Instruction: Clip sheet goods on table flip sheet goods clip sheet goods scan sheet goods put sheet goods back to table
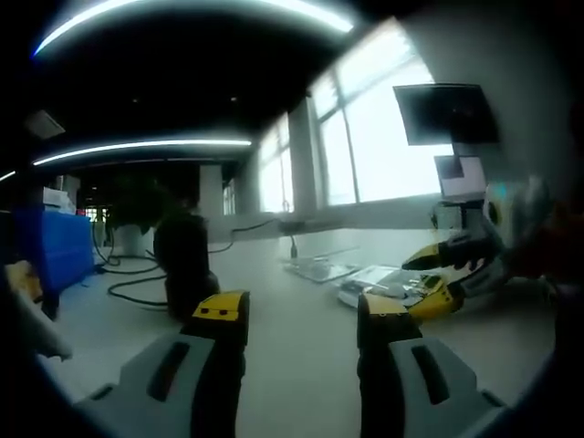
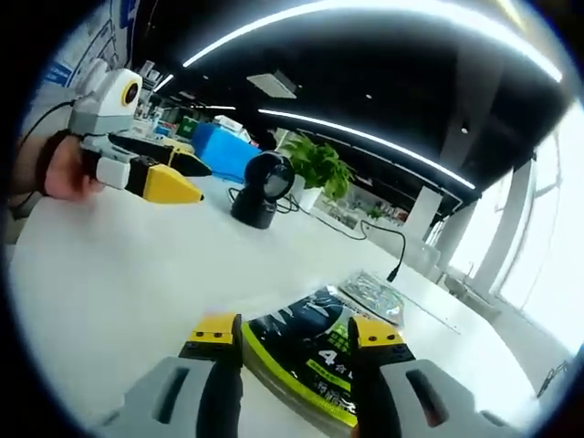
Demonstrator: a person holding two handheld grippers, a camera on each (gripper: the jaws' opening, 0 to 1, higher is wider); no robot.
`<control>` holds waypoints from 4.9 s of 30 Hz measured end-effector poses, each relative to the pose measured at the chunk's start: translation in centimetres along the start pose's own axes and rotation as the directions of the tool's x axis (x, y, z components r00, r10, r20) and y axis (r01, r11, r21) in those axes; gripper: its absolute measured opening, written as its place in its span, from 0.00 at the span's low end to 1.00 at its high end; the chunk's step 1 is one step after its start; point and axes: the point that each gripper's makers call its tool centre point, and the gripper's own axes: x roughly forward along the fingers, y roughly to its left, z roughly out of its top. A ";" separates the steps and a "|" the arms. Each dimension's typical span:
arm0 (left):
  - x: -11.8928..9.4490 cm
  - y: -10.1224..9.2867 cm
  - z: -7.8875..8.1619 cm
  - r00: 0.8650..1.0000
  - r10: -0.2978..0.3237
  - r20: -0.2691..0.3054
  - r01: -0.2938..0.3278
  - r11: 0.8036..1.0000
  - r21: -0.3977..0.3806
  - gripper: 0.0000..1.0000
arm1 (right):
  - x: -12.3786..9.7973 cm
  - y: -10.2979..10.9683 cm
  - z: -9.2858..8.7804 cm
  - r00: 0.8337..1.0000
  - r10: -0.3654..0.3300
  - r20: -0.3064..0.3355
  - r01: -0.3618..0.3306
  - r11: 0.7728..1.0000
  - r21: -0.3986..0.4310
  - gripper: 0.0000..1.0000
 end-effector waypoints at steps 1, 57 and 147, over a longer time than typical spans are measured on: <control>0.0 0.0 0.0 1.000 -0.001 -0.001 0.001 1.000 0.002 0.40 | 0.0 0.1 -0.1 1.000 0.003 -0.002 -0.003 1.000 -0.005 0.38; 0.0 0.1 -0.1 1.000 0.005 -0.005 -0.005 1.000 0.003 0.40 | -1.9 -1.7 2.9 0.991 0.017 0.133 -0.066 0.924 0.376 0.00; 0.1 0.2 0.0 1.000 0.007 0.000 -0.007 1.000 0.001 0.40 | -11.3 -18.7 -3.2 0.804 -0.594 0.019 0.360 0.512 0.780 0.00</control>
